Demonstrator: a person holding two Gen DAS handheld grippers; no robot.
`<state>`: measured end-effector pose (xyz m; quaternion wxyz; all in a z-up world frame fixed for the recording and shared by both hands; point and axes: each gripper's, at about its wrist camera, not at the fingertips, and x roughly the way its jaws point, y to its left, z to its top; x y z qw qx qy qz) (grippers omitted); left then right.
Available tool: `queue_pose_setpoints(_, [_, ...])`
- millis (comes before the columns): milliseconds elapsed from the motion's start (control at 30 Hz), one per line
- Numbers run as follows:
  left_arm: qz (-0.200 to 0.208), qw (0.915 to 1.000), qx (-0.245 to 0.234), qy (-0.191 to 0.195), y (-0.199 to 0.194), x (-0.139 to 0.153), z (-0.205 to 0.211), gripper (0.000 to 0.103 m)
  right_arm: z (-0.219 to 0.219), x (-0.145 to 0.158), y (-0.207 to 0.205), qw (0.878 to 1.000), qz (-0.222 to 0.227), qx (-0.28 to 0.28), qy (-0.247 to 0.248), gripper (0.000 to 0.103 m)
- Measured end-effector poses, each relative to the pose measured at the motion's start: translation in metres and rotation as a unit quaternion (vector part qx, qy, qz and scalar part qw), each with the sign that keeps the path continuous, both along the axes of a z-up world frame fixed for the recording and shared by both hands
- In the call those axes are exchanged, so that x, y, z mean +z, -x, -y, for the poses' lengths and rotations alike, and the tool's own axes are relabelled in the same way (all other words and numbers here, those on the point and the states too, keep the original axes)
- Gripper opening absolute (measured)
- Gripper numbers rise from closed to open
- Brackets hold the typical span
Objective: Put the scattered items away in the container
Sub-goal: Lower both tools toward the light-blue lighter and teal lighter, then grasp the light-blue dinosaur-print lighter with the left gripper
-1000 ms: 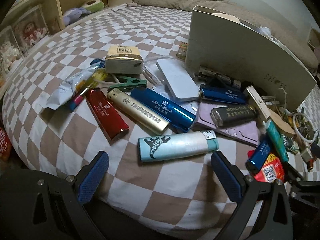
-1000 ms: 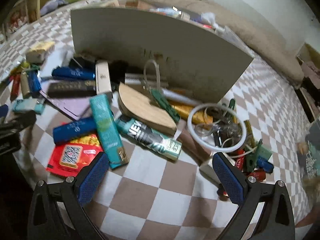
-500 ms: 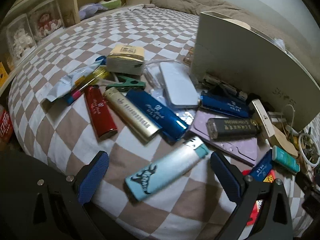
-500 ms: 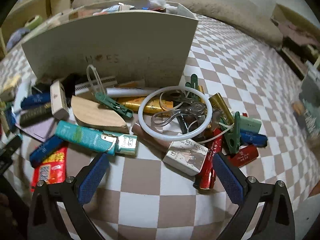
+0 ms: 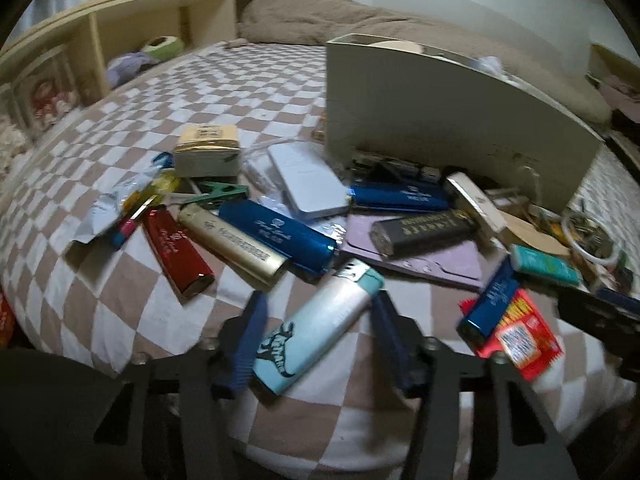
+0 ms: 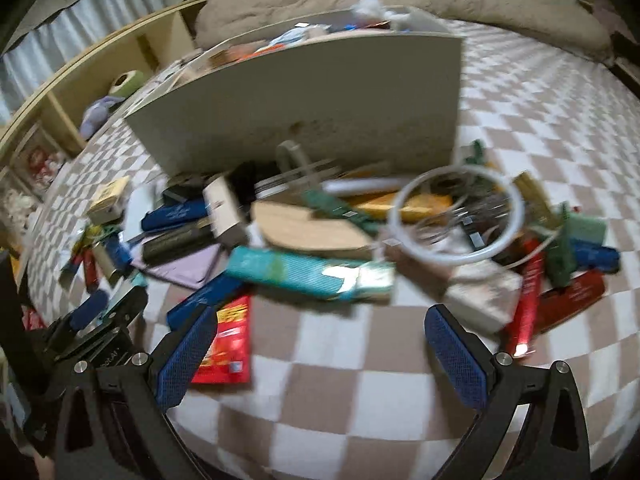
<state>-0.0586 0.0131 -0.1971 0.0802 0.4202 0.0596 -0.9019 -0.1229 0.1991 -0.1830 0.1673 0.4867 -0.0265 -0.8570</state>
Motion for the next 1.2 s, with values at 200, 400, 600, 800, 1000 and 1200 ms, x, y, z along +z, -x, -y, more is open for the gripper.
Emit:
queue_pose_setpoints(200, [0.015,0.9958,-0.052,-0.074,-0.009,0.006,-0.002,0.040,0.015,-0.001,0.001,1.000,0.000,-0.022,0.011,0.103])
queue_pose_setpoints(400, [0.035,0.9866,-0.095,-0.128,-0.017,0.007,-0.008,0.040,0.018,-0.003,0.012,0.997,-0.007,-0.078,0.011,0.103])
queue_pose_setpoints(600, [0.057,0.9759,-0.125,-0.170,-0.023,0.007,-0.015,0.040,0.027,-0.012,0.016,0.994,-0.008,-0.103,-0.028,0.103])
queue_pose_setpoints(800, [0.082,0.9662,-0.145,-0.197,-0.027,0.005,-0.016,0.041,0.039,-0.014,0.020,0.993,-0.015,-0.109,-0.036,0.103])
queue_pose_setpoints(1000, [0.090,0.9561,-0.174,-0.218,-0.029,0.006,-0.028,0.052,0.039,-0.015,0.024,0.993,-0.019,-0.105,-0.049,0.103])
queue_pose_setpoints(1200, [0.096,0.9494,-0.203,-0.220,-0.026,0.008,-0.044,0.052,0.011,0.000,0.018,0.991,-0.041,-0.103,-0.071,0.103])
